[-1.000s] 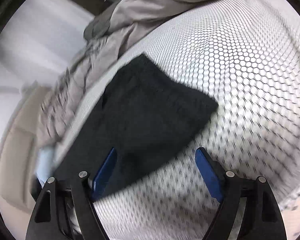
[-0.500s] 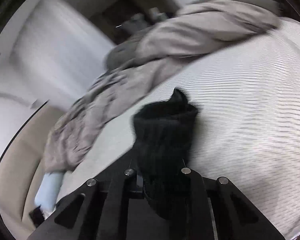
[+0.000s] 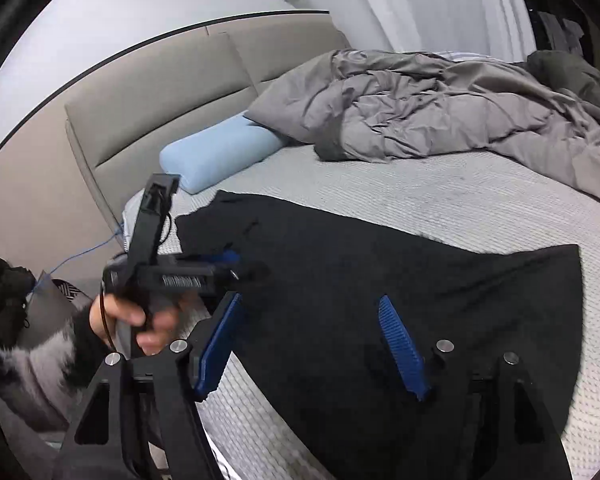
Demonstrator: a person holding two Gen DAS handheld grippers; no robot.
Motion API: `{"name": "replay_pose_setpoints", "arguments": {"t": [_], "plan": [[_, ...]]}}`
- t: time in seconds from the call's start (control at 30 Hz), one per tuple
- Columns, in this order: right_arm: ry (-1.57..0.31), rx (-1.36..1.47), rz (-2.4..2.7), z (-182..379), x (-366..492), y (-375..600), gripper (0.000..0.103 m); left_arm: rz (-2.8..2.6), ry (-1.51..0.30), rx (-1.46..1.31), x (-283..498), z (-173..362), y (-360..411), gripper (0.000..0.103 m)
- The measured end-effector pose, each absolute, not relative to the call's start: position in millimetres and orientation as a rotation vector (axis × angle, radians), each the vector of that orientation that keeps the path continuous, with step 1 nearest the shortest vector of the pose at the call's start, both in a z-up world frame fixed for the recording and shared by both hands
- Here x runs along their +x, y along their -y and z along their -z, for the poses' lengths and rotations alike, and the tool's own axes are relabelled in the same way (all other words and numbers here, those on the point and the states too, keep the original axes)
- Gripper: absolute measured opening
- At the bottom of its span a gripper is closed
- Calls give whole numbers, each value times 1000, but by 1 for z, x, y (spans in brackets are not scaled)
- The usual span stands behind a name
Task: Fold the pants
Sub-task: 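Fold the waistband over toward the left gripper with the right gripper while the left gripper holds the pants corner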
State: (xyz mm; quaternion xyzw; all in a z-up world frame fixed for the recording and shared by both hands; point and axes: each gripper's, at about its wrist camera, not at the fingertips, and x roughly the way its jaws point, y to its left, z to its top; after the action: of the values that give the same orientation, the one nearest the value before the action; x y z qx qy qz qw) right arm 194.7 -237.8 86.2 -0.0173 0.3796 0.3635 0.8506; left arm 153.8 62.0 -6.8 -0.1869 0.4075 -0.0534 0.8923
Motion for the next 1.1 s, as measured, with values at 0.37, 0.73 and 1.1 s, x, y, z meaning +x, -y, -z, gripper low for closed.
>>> {"name": "replay_pose_setpoints", "arguments": {"t": [0.37,0.73,1.1], "plan": [[-1067,-283,-357,-24,179,335,80,368,-930,-130,157,11,45,87],[-973,9,-431,-24,215,362,80,497,-998,-404,197,32,47,58],[-970,31,-428,-27,221,350,80,390,-946,-461,220,31,63,11]]}}
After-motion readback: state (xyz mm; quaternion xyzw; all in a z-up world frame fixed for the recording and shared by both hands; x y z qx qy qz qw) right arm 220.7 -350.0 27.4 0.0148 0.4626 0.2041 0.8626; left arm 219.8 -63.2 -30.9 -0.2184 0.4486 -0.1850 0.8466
